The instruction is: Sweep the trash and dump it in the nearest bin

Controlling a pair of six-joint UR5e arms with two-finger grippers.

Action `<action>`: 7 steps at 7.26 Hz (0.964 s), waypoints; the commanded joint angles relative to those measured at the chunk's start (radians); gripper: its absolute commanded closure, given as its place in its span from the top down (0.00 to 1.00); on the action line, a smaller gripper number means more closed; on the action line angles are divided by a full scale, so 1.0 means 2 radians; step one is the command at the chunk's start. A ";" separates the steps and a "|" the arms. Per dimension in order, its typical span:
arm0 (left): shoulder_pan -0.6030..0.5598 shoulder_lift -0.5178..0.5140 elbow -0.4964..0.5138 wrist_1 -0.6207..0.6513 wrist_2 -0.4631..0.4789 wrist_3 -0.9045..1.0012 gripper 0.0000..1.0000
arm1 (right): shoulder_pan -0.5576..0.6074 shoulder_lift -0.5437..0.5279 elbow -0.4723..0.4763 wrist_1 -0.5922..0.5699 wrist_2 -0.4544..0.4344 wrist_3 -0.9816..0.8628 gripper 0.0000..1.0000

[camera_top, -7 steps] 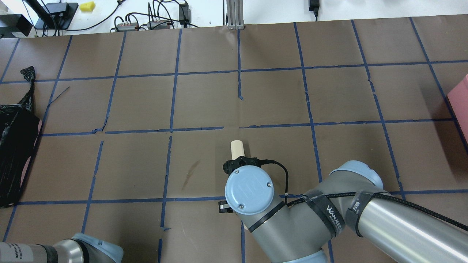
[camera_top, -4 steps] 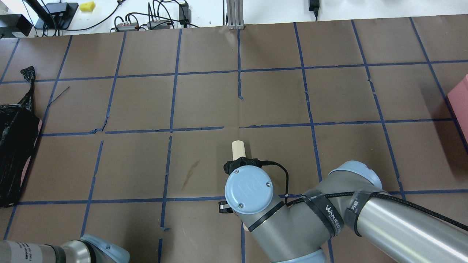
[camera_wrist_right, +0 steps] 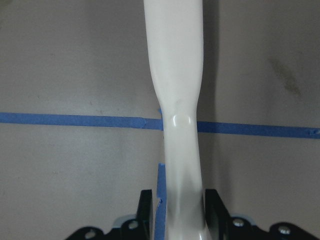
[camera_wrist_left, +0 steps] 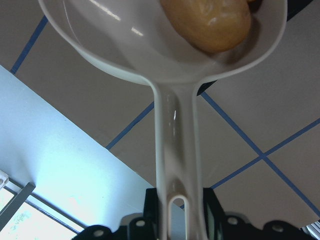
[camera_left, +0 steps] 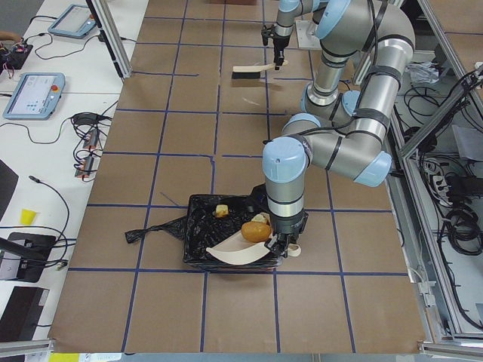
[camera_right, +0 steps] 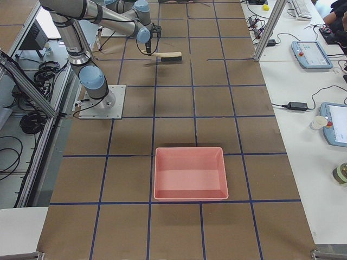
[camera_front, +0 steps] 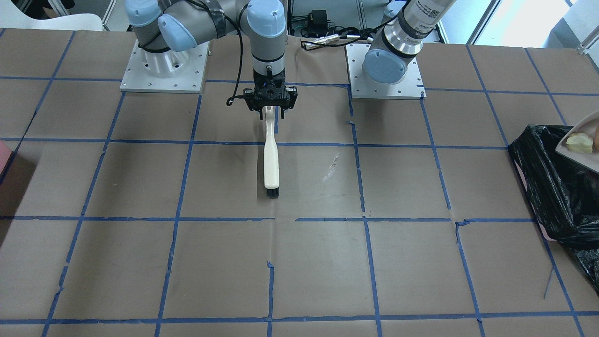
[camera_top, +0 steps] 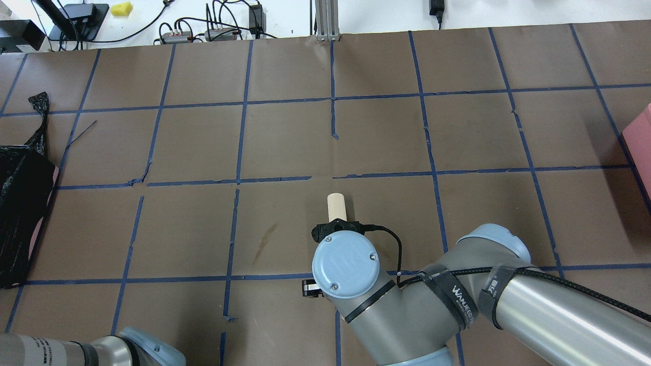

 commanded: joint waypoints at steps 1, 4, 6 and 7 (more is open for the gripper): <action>-0.018 0.004 0.002 0.022 0.029 0.001 0.02 | -0.010 0.001 -0.006 0.000 -0.005 -0.014 0.87; -0.035 0.011 0.001 0.035 0.040 0.001 0.02 | -0.045 -0.002 -0.090 0.080 -0.006 -0.045 0.96; -0.037 0.024 0.001 0.039 0.040 0.004 0.02 | -0.063 -0.006 -0.150 0.158 -0.006 -0.057 0.98; -0.036 0.033 0.002 0.034 0.040 0.005 0.02 | -0.067 -0.006 -0.169 0.167 -0.006 -0.057 1.00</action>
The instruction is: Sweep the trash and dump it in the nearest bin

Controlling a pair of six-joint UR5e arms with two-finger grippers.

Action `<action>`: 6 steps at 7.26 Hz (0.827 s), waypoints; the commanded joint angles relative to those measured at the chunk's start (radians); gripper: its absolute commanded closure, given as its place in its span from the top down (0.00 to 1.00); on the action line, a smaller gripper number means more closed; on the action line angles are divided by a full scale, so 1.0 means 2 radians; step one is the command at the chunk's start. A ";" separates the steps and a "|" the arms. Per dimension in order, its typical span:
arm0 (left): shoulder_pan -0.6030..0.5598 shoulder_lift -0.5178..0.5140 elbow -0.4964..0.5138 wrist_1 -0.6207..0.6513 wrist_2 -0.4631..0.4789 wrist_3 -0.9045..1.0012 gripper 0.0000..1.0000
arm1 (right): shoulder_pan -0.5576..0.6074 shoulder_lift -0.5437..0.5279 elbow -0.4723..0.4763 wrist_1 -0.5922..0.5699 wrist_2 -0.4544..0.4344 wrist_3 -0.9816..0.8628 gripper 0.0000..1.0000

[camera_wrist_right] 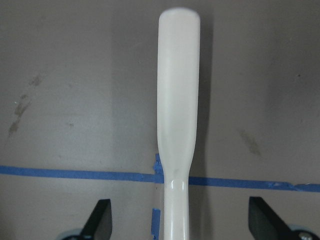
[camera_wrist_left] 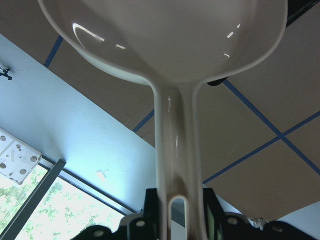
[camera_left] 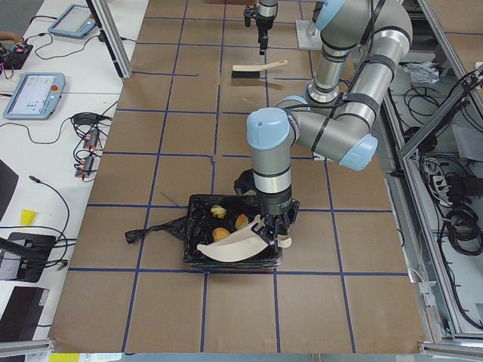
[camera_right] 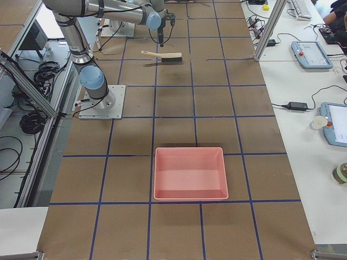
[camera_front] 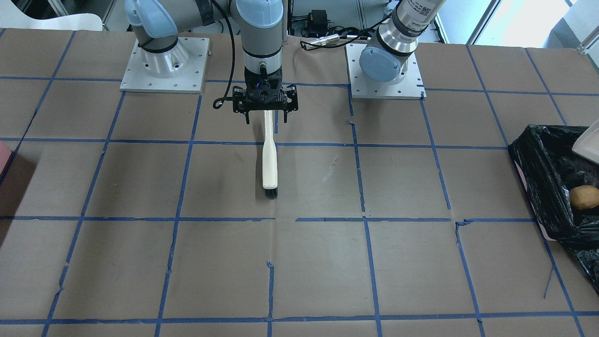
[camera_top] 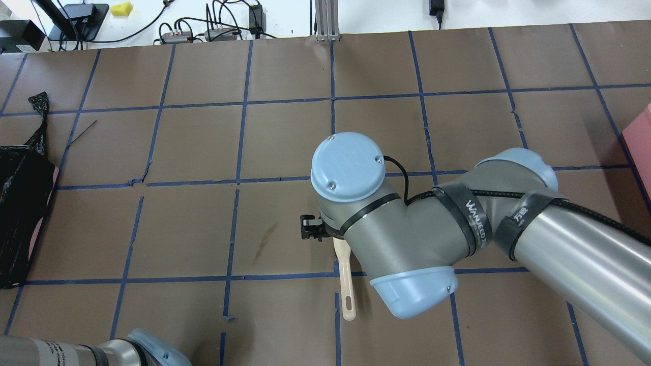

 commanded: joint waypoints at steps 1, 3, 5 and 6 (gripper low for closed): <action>0.000 0.022 0.002 -0.010 -0.001 0.002 0.02 | -0.027 -0.002 -0.054 0.052 -0.001 -0.005 1.00; -0.008 0.039 0.009 -0.027 -0.008 -0.003 0.02 | -0.092 -0.007 -0.127 0.136 0.003 -0.066 1.00; -0.042 0.064 0.009 -0.063 -0.022 -0.021 0.02 | -0.174 -0.007 -0.198 0.214 0.005 -0.118 1.00; -0.055 0.066 0.007 -0.065 -0.027 -0.029 0.02 | -0.212 -0.009 -0.218 0.245 0.005 -0.142 1.00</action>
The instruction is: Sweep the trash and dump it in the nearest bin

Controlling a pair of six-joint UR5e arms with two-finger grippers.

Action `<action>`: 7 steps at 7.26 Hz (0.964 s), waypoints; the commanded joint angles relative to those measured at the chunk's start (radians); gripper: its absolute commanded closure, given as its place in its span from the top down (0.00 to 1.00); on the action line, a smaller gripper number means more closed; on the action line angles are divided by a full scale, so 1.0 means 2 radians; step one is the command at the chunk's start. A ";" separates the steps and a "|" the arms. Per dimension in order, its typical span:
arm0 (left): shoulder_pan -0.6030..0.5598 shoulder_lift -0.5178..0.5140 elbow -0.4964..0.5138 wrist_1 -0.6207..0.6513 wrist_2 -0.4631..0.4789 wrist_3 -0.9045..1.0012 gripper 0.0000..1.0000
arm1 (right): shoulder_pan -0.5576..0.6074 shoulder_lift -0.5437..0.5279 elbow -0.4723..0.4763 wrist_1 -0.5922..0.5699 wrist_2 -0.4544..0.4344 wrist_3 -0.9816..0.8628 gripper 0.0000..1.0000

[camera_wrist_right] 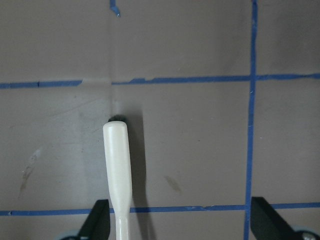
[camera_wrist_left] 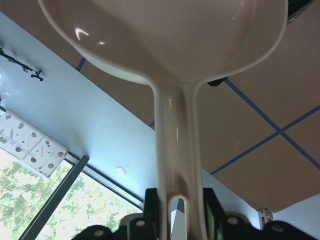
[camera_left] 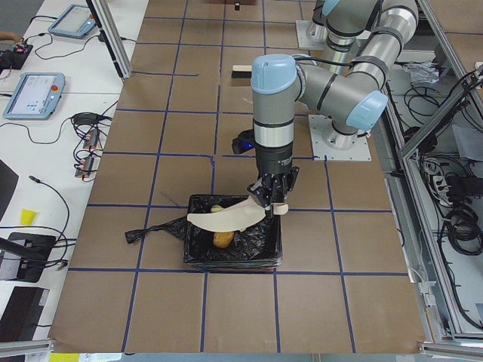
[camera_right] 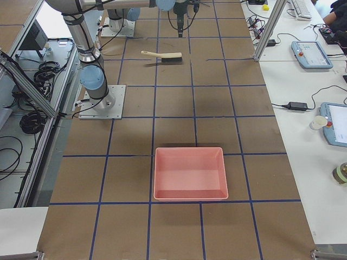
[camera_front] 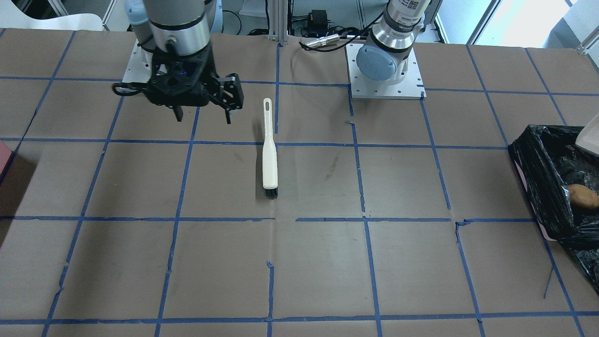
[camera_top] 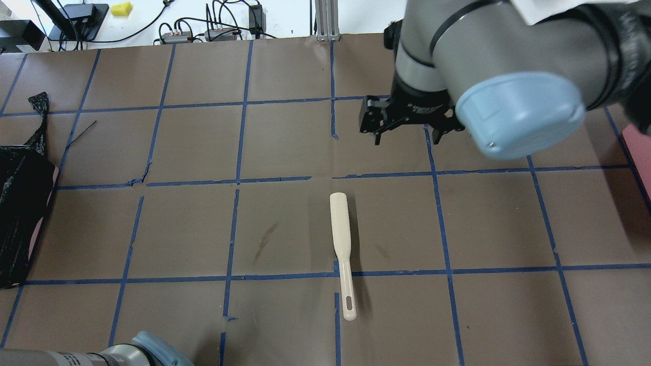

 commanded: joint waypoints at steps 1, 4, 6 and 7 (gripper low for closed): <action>-0.034 0.008 -0.004 -0.010 -0.007 -0.027 0.02 | -0.072 -0.003 -0.037 0.057 0.000 -0.066 1.00; -0.115 0.008 -0.018 -0.011 -0.007 -0.113 0.02 | -0.072 -0.003 -0.034 0.060 -0.004 -0.074 1.00; -0.177 0.007 -0.035 -0.012 -0.020 -0.174 0.02 | -0.078 -0.003 -0.034 0.060 -0.005 -0.075 1.00; -0.207 0.002 -0.044 -0.017 -0.033 -0.189 0.02 | -0.078 -0.003 -0.034 0.060 -0.006 -0.075 1.00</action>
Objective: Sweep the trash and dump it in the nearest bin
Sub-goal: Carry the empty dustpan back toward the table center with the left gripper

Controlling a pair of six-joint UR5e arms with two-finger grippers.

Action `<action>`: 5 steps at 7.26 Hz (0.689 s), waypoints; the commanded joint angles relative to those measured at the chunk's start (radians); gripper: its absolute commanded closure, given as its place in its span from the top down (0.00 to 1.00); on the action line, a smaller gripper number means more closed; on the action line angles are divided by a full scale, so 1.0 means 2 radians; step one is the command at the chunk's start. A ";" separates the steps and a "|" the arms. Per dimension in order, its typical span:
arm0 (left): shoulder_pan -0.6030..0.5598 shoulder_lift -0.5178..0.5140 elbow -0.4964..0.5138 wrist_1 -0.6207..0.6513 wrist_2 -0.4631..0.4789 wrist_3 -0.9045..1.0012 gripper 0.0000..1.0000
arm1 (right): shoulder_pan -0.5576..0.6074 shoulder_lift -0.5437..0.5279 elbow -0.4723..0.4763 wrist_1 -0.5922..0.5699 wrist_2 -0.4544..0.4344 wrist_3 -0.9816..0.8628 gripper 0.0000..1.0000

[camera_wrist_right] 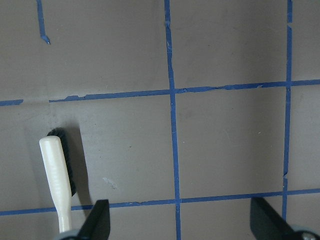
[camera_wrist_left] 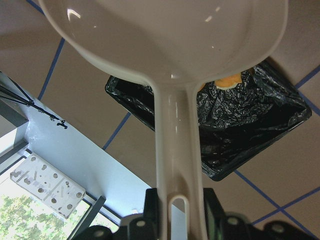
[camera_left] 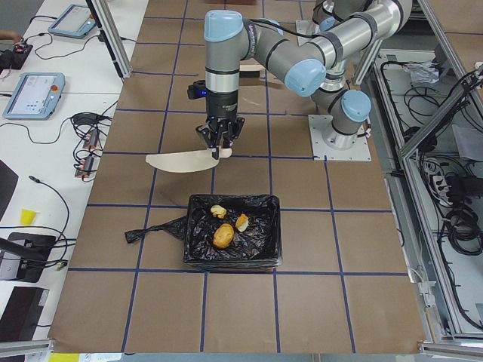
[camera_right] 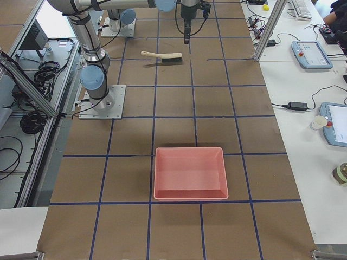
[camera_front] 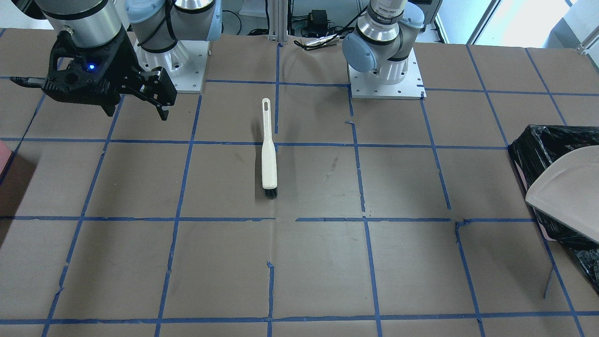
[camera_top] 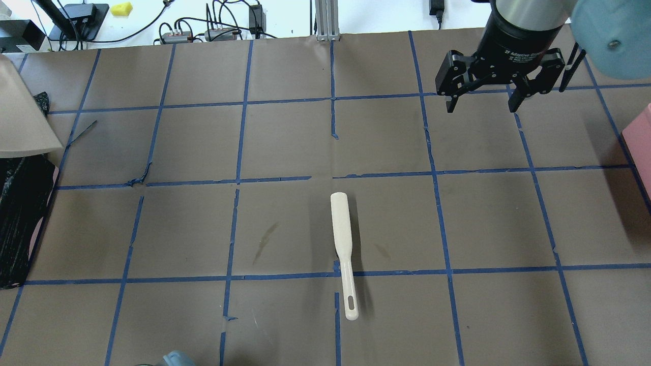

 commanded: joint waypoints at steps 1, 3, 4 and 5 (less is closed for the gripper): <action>-0.064 -0.007 -0.020 -0.005 -0.014 -0.076 0.02 | -0.001 0.000 0.000 0.001 -0.001 0.000 1.00; -0.129 -0.008 -0.055 -0.004 -0.029 -0.196 0.02 | -0.002 0.000 0.001 0.004 -0.002 -0.002 1.00; -0.161 -0.010 -0.062 -0.004 -0.030 -0.258 0.02 | -0.002 -0.006 0.002 0.013 -0.002 -0.005 1.00; -0.197 -0.023 -0.065 -0.004 -0.040 -0.318 0.02 | -0.003 -0.008 0.002 0.013 -0.003 -0.023 1.00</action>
